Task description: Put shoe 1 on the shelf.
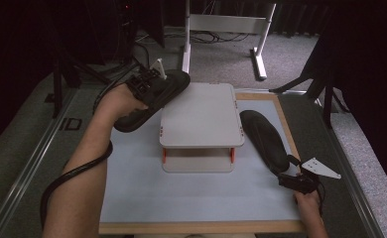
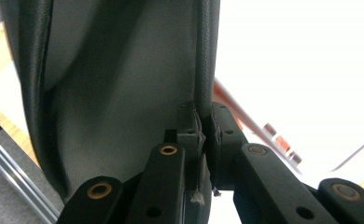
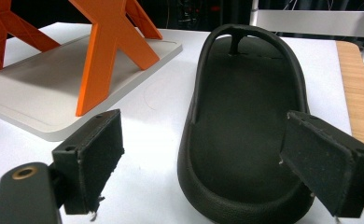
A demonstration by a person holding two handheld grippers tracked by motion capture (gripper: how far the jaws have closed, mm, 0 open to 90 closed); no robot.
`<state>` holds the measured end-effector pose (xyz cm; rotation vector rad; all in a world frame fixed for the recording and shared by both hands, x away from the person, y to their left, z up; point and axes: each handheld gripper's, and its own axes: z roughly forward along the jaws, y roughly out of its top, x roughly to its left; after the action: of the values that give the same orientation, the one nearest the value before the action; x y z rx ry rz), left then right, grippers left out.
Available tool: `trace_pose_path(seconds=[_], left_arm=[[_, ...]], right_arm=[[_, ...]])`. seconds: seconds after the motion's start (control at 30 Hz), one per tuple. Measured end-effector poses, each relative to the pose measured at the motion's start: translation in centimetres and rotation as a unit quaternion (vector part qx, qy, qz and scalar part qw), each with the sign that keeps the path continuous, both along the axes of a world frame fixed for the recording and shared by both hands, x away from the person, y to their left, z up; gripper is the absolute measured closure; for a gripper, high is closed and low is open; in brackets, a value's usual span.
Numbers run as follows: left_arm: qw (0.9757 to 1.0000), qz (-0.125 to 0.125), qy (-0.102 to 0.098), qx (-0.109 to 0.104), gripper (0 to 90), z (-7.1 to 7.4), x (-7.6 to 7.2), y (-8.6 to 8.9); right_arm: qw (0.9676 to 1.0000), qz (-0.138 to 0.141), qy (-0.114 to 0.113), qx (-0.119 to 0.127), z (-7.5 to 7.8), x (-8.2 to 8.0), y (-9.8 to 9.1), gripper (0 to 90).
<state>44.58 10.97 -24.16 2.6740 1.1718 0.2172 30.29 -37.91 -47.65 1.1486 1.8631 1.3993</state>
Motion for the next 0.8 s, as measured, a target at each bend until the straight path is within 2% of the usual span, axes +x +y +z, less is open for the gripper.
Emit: trace_pose_path(seconds=[0.27,0.3,0.43,0.57,0.63,0.7,0.8], left_arm=[[0.9999,-0.009,0.009,0.011,84.9,-0.4,1.0,-2.8],[0.9998,-0.007,0.005,0.015,84.9,-0.4,1.0,-3.2],[0.9995,-0.012,0.011,0.026,84.8,-0.3,1.1,-4.0],[0.9994,-0.015,0.005,0.031,84.3,-0.3,1.1,-4.1],[0.9995,-0.016,0.001,0.026,80.5,-0.2,1.0,-4.1],[0.9998,-0.015,-0.004,0.013,72.6,-0.1,1.0,-3.9],[0.9997,-0.022,-0.008,0.004,70.3,0.4,0.7,-3.6]], right_arm=[[1.0000,0.001,0.000,0.000,0.0,0.0,0.0,12.7],[1.0000,0.000,0.000,0.001,0.0,0.0,0.0,12.7],[1.0000,0.002,0.000,0.001,0.0,0.0,0.0,12.7],[1.0000,0.003,0.001,0.002,0.0,0.0,-0.1,12.7],[1.0000,0.003,0.001,0.002,0.0,0.0,-0.1,12.7],[1.0000,0.002,0.001,0.001,0.0,0.0,0.0,12.7],[1.0000,0.002,0.002,0.002,0.0,0.0,-0.1,12.7]])
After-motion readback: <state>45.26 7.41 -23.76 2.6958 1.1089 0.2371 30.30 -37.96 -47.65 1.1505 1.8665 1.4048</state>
